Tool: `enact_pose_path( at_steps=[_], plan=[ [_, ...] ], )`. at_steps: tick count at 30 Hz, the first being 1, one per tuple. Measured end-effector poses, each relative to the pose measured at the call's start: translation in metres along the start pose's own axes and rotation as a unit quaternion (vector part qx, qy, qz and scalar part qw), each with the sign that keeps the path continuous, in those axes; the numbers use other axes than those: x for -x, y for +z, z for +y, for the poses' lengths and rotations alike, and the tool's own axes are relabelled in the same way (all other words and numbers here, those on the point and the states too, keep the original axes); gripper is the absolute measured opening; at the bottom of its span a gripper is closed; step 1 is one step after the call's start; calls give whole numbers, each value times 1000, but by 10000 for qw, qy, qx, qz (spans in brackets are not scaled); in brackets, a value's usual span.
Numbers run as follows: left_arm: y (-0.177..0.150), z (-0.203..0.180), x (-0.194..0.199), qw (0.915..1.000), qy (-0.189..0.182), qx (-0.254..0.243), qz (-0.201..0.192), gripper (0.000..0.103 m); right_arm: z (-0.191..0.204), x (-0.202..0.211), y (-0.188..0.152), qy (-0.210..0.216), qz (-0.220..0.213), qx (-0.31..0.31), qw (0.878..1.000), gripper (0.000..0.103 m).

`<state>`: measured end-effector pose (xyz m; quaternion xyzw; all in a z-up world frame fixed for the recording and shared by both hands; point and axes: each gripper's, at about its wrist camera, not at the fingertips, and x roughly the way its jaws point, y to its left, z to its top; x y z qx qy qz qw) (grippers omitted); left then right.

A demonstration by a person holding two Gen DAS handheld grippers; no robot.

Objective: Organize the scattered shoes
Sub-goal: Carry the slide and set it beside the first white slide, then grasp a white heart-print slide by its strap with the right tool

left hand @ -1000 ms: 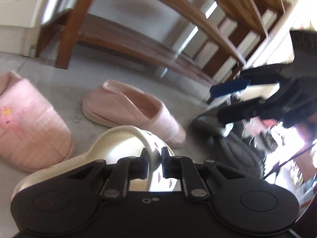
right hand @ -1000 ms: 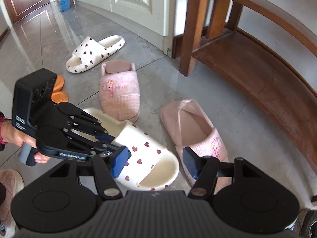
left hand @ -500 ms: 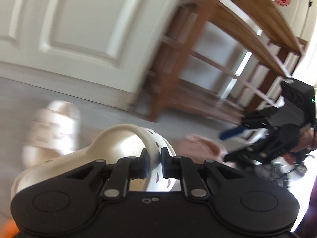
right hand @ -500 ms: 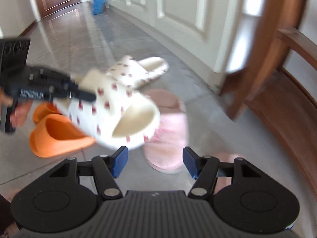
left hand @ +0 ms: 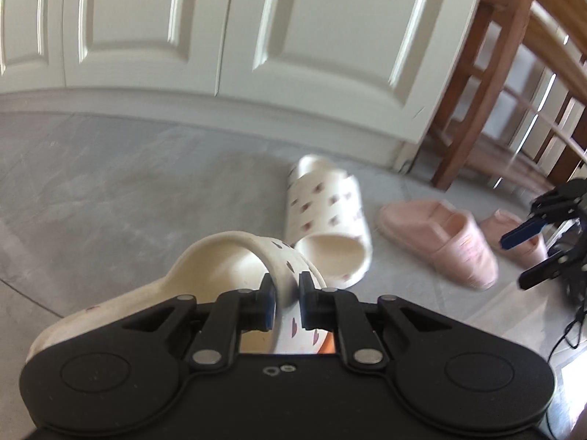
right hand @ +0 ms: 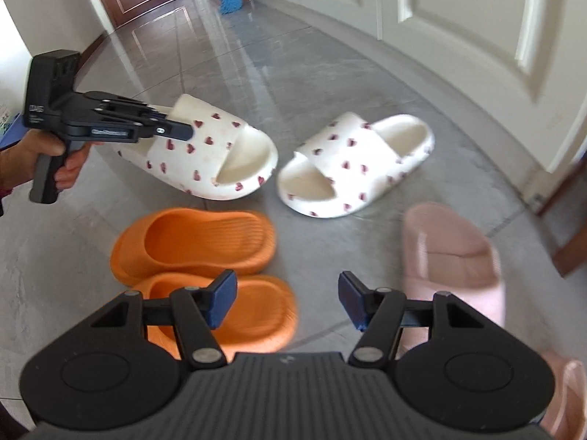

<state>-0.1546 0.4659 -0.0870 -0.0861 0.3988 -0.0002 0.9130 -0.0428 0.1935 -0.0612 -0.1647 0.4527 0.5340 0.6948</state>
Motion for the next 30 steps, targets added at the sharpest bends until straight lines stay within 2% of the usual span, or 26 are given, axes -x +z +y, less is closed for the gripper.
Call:
enact_pose_path(
  at_steps=[8,11,15,17,19,24,27,30],
  plan=[
    [-17,30,-16,9997,42,224,13,16,11,-23,5,221,219,-113,9995,65],
    [-24,41,-19,9989,229,394,49,22,10,-28,1,248,312,-158,9991,65],
    [-30,50,-12,9966,426,698,-113,30,9,-34,1,278,321,-182,9989,65],
    [-37,46,-3,9948,627,777,-177,38,11,-41,10,426,236,-210,9986,65],
    [-44,43,4,9925,769,915,-240,40,14,-50,21,637,127,-250,9976,65],
    [-73,26,40,9799,963,1568,-773,47,25,-94,60,1175,-68,-444,9921,65],
    [-90,20,56,9700,865,2032,-1016,52,27,-129,81,1312,5,-601,9895,65],
    [-101,19,59,9635,849,2321,-1034,54,33,-165,97,1394,209,-547,9885,65]
  ],
)
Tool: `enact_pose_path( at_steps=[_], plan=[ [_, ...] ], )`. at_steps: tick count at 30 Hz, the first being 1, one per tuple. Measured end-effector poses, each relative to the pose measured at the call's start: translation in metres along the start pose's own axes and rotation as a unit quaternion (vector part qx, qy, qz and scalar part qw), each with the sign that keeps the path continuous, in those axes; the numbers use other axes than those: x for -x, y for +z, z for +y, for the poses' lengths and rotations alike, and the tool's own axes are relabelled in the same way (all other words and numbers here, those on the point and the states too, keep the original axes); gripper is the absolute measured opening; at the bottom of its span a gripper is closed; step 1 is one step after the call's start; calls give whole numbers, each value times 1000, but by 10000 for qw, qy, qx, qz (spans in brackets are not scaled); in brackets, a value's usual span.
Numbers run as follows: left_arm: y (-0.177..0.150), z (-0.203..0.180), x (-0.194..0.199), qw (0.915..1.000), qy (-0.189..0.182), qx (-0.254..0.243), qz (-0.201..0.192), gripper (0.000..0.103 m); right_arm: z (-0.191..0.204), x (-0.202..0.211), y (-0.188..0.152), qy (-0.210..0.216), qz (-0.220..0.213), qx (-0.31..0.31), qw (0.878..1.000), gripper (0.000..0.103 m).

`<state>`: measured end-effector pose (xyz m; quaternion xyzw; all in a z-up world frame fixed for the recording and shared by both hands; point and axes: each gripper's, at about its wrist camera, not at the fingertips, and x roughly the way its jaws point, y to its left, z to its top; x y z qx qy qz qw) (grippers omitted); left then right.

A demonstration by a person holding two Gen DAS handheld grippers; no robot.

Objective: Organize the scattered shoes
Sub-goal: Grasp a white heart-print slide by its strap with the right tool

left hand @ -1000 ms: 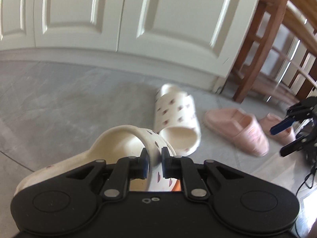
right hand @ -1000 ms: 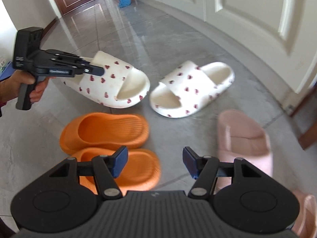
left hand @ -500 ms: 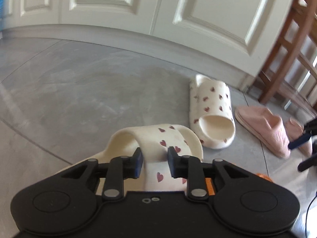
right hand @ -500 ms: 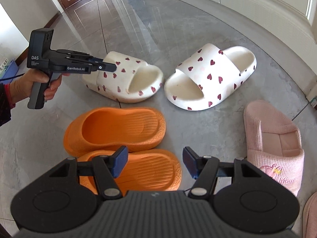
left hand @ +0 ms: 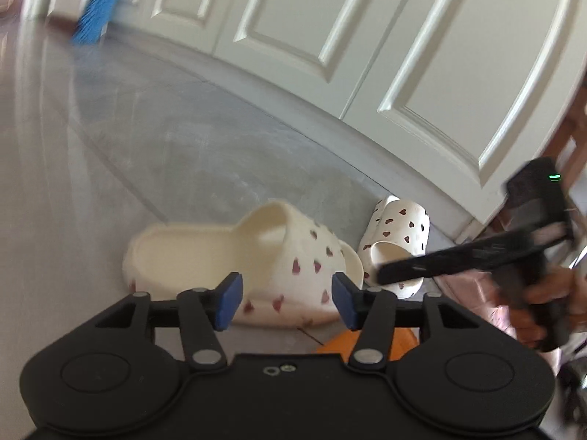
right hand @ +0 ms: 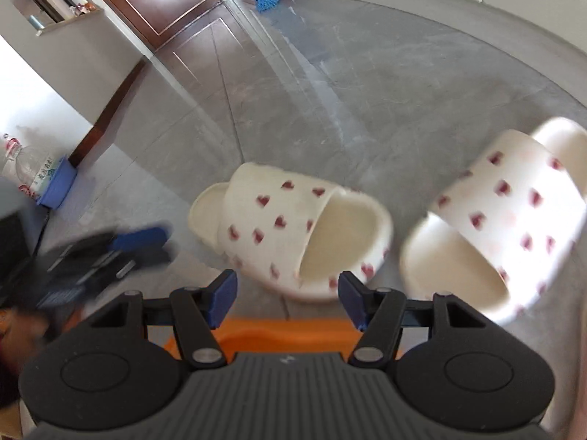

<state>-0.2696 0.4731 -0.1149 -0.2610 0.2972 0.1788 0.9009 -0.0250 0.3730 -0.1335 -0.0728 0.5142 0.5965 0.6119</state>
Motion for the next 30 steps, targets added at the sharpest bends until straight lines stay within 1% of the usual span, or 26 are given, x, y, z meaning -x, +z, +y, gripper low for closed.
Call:
enact_pose_path(
  at_steps=[3,6,8,11,12,13,17,18,20,21,23,25,26,27,29,30],
  plan=[
    [-10,10,2,9995,118,289,61,54,8,-22,9,11,203,240,9995,65],
    [-13,21,2,9984,146,548,56,55,22,-40,15,-15,378,526,9979,65],
    [-13,26,0,9979,224,605,68,55,29,-49,16,-87,485,600,9970,64],
    [-12,35,-4,9961,481,735,37,55,37,-62,13,-45,695,541,9961,52],
    [-12,39,-4,9950,545,838,-17,55,39,-65,12,-20,732,464,9962,44],
    [-12,43,-3,9935,602,961,-80,55,41,-68,10,-5,762,354,9965,41],
    [-17,60,6,9835,805,1572,-396,58,47,-82,14,103,826,-329,9960,38],
    [-19,64,9,9807,856,1694,-463,59,47,-88,18,173,838,-596,9945,41],
    [-22,66,13,9794,888,1750,-474,59,50,-98,26,383,984,-881,9905,41],
    [-24,66,16,9790,902,1766,-473,59,55,-97,27,382,1026,-747,9912,42],
    [-26,66,20,9790,900,1766,-469,59,69,-89,28,253,1058,-205,9938,46],
    [-29,63,24,9801,905,1703,-470,60,82,-68,24,-70,957,671,9931,47],
    [-29,61,24,9810,901,1652,-475,60,88,-56,21,-255,888,1147,9891,48],
    [-29,57,25,9819,892,1598,-490,60,93,-48,17,-520,800,1639,9819,49],
    [-28,52,25,9823,827,1601,-516,60,97,-46,12,-1103,672,2526,9589,49],
    [-28,49,25,9819,774,1641,-544,61,99,-51,8,-1488,639,3136,9357,49]
  ],
)
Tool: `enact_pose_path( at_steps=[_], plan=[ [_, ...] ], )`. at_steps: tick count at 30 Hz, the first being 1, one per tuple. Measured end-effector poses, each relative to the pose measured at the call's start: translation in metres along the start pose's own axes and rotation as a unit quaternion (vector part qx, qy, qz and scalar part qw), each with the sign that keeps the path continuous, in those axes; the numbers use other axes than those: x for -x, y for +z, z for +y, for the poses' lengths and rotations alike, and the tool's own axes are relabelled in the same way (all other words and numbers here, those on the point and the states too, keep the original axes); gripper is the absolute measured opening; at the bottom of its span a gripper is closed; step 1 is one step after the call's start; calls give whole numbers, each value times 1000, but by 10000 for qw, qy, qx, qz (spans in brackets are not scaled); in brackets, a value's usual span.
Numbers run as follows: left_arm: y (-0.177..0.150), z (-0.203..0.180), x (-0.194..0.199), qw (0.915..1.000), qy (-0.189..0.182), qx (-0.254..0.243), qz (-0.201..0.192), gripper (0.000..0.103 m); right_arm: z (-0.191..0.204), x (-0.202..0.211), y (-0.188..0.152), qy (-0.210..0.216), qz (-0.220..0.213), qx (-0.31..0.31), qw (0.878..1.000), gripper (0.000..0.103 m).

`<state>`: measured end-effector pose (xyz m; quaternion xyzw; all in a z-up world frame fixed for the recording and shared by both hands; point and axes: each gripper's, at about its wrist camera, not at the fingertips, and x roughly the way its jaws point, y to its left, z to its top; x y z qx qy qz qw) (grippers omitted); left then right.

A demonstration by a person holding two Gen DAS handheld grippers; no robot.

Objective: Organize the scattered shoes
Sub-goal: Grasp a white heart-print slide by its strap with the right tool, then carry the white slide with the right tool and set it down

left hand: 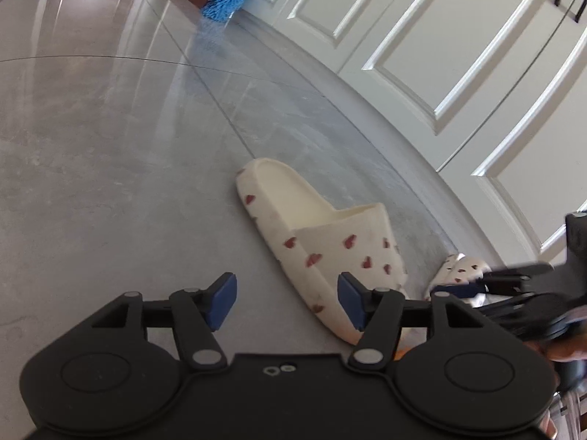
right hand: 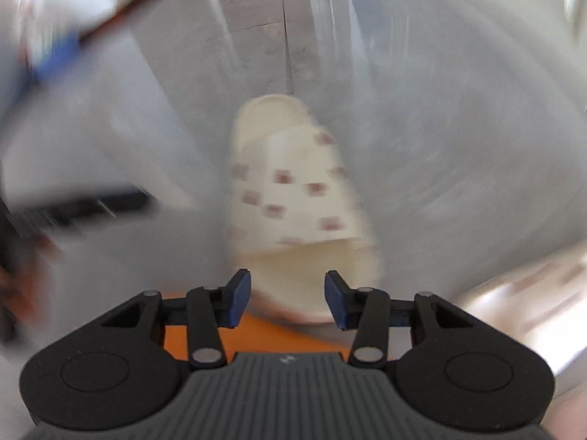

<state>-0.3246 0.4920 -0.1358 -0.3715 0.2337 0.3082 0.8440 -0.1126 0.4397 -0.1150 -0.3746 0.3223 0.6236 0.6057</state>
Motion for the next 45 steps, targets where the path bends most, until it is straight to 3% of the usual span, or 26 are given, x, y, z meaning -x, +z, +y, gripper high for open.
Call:
enact_pose_path(
  at_steps=[2,7,12,14,18,23,29,35,39,43,45],
  plan=[
    [-2,-4,2,9999,-83,63,-42,61,5,-11,-1,-390,-5,758,9964,49],
    [-8,-8,8,9998,-167,124,-69,64,13,-32,2,-321,-177,1690,9849,49],
    [-13,-1,11,9993,-166,320,-46,65,17,-45,19,-310,-393,1888,9807,46],
    [-12,1,10,9991,-168,375,-58,65,10,-46,23,-278,-450,1561,9863,41],
    [-14,1,10,9987,-196,454,-90,66,-16,-45,29,-422,-554,220,9973,24],
    [-16,-2,11,9987,-262,414,-101,67,-47,-48,31,-795,-543,-1019,9901,8],
    [-4,-7,-2,9988,-361,282,-146,68,-52,-40,22,-631,-496,-1113,9905,8],
    [43,-38,-52,9948,-933,-412,79,66,-48,-30,16,-453,-489,-1260,9898,12],
    [54,-60,-83,9917,-842,-942,244,52,-46,-14,7,-403,-477,-1142,9915,12],
    [61,-70,-105,9887,-757,-1243,365,49,-47,-5,-4,-293,-436,-1087,9927,12],
    [67,-66,-115,9899,-670,-1161,471,50,-49,-5,-8,-269,-406,-1135,9923,13]
  ],
)
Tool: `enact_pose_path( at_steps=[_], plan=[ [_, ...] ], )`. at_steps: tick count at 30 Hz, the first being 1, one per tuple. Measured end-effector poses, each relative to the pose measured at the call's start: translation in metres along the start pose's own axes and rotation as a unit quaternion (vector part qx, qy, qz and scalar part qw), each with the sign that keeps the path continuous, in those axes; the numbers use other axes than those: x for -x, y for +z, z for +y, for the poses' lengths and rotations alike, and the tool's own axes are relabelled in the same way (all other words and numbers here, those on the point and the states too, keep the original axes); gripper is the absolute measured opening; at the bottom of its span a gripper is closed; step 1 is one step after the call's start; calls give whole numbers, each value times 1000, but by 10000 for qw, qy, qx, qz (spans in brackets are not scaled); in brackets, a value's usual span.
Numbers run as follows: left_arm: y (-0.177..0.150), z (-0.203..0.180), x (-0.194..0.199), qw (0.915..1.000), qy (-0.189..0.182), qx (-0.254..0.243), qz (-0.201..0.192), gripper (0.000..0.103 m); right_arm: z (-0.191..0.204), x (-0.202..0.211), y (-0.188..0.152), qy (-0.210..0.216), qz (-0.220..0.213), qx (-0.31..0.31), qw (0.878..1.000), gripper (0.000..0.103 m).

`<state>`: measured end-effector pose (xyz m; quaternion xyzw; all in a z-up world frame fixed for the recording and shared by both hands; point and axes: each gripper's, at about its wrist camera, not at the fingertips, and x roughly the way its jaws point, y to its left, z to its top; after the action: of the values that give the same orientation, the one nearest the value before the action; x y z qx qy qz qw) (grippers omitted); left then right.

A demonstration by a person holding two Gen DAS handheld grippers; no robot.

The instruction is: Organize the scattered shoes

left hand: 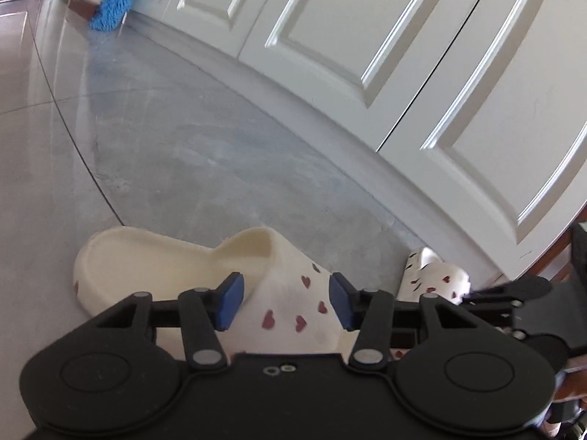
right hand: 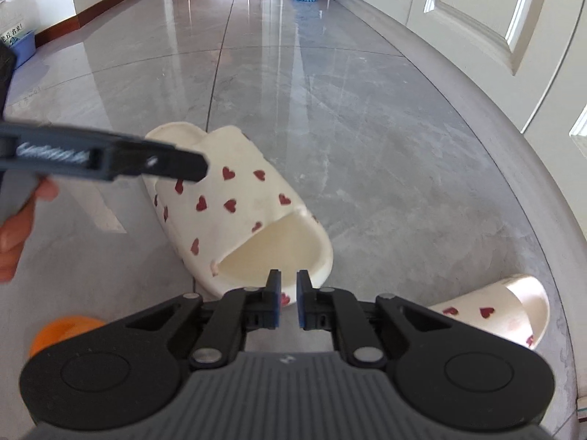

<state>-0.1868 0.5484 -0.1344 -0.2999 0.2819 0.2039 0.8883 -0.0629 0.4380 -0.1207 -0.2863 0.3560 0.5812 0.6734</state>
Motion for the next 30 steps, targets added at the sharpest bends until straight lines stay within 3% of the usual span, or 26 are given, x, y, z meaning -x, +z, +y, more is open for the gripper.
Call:
enact_pose_path(
  at_steps=[5,9,13,16,19,22,27,30],
  plan=[
    [9,14,-8,9995,-241,175,139,48,-5,6,-12,64,38,-142,9999,13],
    [15,17,-25,9966,-594,474,321,28,-10,8,-21,83,90,-191,9997,13],
    [20,16,-37,9944,-770,638,353,17,-15,17,-32,127,91,-398,9991,13],
    [21,2,-39,9960,-815,53,374,17,-18,28,-47,159,132,-491,9986,13],
    [22,-18,-35,9905,-1038,-779,452,17,-22,39,-63,162,203,-552,9981,13],
    [25,-31,-34,9782,-1335,-1389,776,17,-28,51,-82,105,295,-681,9972,13],
    [42,-39,-48,9573,-1552,-1973,1431,18,-44,65,-109,87,443,-1154,9923,14],
    [49,-48,-60,9515,-1531,-2159,1567,19,-48,71,-123,59,462,-1337,9899,15]
  ],
)
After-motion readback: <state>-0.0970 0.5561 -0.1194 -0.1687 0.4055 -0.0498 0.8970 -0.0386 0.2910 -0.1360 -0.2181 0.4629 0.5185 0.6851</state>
